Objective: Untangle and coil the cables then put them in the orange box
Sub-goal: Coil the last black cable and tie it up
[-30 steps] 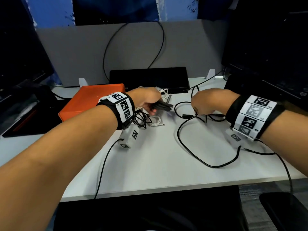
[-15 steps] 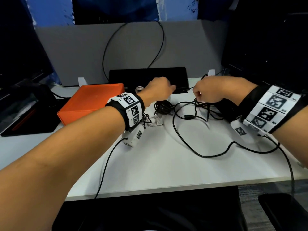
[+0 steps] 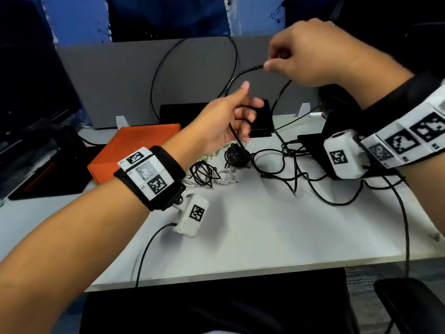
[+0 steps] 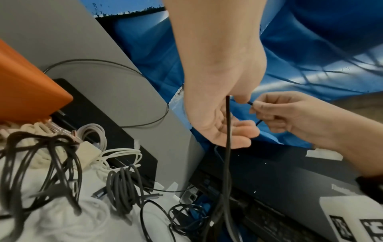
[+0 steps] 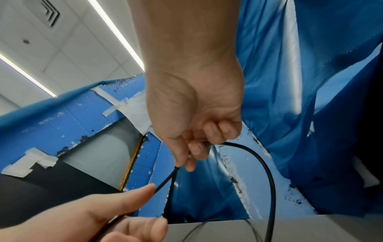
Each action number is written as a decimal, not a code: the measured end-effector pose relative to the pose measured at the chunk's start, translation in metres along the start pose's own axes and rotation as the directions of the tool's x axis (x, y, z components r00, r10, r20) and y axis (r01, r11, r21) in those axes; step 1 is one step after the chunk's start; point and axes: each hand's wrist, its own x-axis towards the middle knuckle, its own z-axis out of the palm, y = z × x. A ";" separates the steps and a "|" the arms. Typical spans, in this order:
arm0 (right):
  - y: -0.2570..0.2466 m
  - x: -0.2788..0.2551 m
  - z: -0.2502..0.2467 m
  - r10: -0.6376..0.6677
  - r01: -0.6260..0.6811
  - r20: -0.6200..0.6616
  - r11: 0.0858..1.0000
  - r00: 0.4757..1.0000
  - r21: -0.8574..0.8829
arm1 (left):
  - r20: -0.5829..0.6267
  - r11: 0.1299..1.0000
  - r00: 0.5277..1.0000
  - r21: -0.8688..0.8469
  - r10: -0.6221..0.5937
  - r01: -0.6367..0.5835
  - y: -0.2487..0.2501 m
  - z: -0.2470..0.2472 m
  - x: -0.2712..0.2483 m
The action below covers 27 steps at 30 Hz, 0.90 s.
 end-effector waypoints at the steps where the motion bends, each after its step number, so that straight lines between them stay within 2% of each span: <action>1: -0.005 0.001 0.000 -0.019 0.019 0.018 1.000 1.000 -0.002 | -0.037 1.000 0.999 -0.012 0.019 -0.019 0.002 0.000 -0.004; 3: -0.010 0.002 0.002 -0.045 0.045 0.060 0.999 0.997 -0.001 | -0.048 0.997 0.998 -0.059 0.042 -0.045 0.007 -0.003 -0.011; 7: -0.014 0.001 -0.002 -0.048 0.053 -0.039 0.991 0.998 0.119 | 0.132 0.946 0.991 -0.325 0.031 0.013 0.012 -0.016 -0.022; 9: -0.019 -0.002 -0.007 -0.039 0.059 -0.106 0.980 0.994 0.192 | 0.054 0.917 0.999 -0.399 0.005 0.017 0.010 -0.018 -0.022; 10: -0.022 -0.004 -0.009 -0.035 0.067 -0.135 0.969 0.990 0.237 | -0.028 0.934 1.000 -0.357 -0.003 -0.007 0.010 -0.017 -0.022; 11: -0.027 -0.006 -0.012 -0.034 0.078 -0.154 0.953 0.987 0.291 | -0.120 0.969 0.993 -0.245 0.012 -0.042 0.010 -0.013 -0.022; 12: -0.032 -0.008 -0.014 -0.039 0.096 -0.166 0.931 0.985 0.351 | -0.191 0.995 0.980 -0.079 0.051 -0.067 0.009 -0.011 -0.021; 13: -0.037 -0.010 -0.016 -0.056 0.123 -0.172 0.905 0.983 0.407 | -0.211 0.992 0.973 0.102 0.098 -0.077 0.008 -0.009 -0.021; 15: -0.044 -0.013 -0.018 -0.106 0.185 -0.186 0.852 0.977 0.490 | -0.182 0.928 0.972 0.364 0.147 -0.073 0.006 -0.008 -0.019; 17: -0.050 -0.017 -0.019 -0.160 0.250 -0.208 0.803 0.965 0.541 | -0.129 0.886 0.986 0.462 0.103 -0.032 0.007 -0.010 -0.022; 19: -0.053 -0.022 -0.020 -0.204 0.301 -0.228 0.747 0.952 0.593 | -0.088 0.875 0.994 0.485 0.060 -0.010 0.008 -0.013 -0.028; 21: -0.050 -0.027 -0.022 -0.239 0.323 -0.217 0.720 0.946 0.614 | -0.101 0.899 0.991 0.436 0.090 -0.037 0.006 -0.016 -0.034; 23: -0.040 -0.032 -0.021 -0.252 0.286 -0.143 0.744 0.957 0.604 | -0.147 0.958 0.982 0.277 0.122 -0.077 0.007 -0.019 -0.044; 25: -0.024 -0.036 -0.012 -0.203 0.184 -0.031 0.798 0.979 0.573 | -0.186 0.987 0.973 0.115 0.134 -0.114 0.011 -0.025 -0.057; 27: -0.013 -0.040 0.006 -0.105 0.061 0.055 0.852 0.993 0.521 | -0.189 0.989 0.972 0.063 0.141 -0.131 0.015 -0.031 -0.073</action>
